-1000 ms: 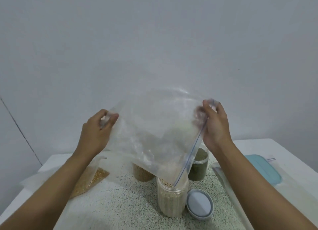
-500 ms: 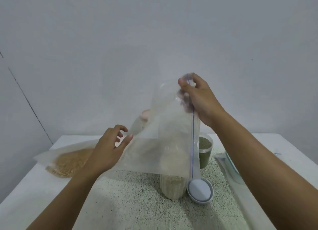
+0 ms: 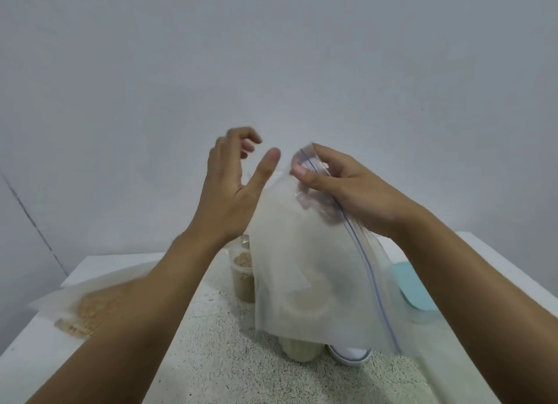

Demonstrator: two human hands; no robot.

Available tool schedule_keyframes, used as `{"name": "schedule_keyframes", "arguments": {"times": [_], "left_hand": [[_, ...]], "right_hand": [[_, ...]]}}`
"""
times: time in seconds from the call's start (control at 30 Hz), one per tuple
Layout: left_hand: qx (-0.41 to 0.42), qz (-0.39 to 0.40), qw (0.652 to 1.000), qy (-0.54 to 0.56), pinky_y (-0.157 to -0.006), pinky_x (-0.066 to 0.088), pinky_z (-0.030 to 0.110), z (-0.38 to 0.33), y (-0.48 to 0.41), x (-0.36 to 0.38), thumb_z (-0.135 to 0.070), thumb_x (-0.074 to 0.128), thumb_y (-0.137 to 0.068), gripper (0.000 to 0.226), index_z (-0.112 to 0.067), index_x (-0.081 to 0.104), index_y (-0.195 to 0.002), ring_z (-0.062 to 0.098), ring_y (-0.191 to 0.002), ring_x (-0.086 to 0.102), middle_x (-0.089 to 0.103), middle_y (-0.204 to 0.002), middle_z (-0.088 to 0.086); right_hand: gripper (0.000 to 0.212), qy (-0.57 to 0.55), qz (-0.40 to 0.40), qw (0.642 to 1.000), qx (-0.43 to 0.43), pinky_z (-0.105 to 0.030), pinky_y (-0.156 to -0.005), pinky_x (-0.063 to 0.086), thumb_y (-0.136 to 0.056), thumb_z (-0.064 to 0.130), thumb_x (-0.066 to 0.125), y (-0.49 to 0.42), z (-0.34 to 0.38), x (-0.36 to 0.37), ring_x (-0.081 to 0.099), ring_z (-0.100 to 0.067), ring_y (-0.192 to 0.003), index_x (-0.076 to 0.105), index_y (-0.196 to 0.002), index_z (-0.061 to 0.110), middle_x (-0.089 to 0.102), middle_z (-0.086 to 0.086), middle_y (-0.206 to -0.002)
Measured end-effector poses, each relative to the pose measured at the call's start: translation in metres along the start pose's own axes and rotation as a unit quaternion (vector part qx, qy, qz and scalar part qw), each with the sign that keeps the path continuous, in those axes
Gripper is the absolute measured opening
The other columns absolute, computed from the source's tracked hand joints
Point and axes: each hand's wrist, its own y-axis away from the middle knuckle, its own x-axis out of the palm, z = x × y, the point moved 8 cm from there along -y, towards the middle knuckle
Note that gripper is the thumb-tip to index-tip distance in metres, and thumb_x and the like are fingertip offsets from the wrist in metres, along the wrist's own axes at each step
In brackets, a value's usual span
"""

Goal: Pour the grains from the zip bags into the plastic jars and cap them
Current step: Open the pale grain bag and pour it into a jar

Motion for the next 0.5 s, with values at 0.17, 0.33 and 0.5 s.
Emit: {"name": "schedule_keyframes", "arguments": {"times": [0.17, 0.33, 0.5], "left_hand": [[0.003, 0.133, 0.99, 0.037, -0.063, 0.038, 0.028, -0.025, -0.008, 0.038, -0.058, 0.05, -0.1, 0.041, -0.024, 0.064, -0.082, 0.013, -0.059, 0.044, 0.048, -0.061, -0.003], [-0.076, 0.256, 0.958, 0.103, -0.087, 0.053, 0.036, -0.043, -0.011, 0.082, -0.061, 0.041, -0.1, 0.063, -0.006, 0.072, -0.098, 0.029, -0.069, 0.068, 0.063, -0.064, 0.026], [-0.089, 0.304, 0.936, 0.151, -0.056, 0.046, 0.018, -0.064, -0.013, 0.135, -0.048, 0.049, -0.102, 0.044, -0.011, 0.071, -0.099, 0.029, -0.051, 0.051, 0.061, -0.073, 0.033]], "right_hand": [[0.029, 0.017, 0.005, 1.0, -0.008, -0.043, -0.066, 0.04, -0.103, 0.037, 0.057, 0.018, -0.004, -0.016, 0.048, -0.045, -0.071, 0.06, -0.121, 0.015, 0.065, -0.021, -0.092], [0.033, 0.021, -0.02, 0.999, -0.023, -0.051, -0.069, 0.037, -0.1, 0.034, 0.059, 0.035, -0.01, -0.061, 0.05, -0.042, -0.076, 0.06, -0.109, 0.002, 0.062, -0.017, -0.092], [0.036, 0.011, 0.0, 1.0, -0.024, -0.05, -0.071, 0.045, -0.097, 0.028, 0.065, 0.052, -0.029, -0.106, 0.056, -0.033, -0.077, 0.061, -0.104, -0.006, 0.062, -0.018, -0.09]]}}
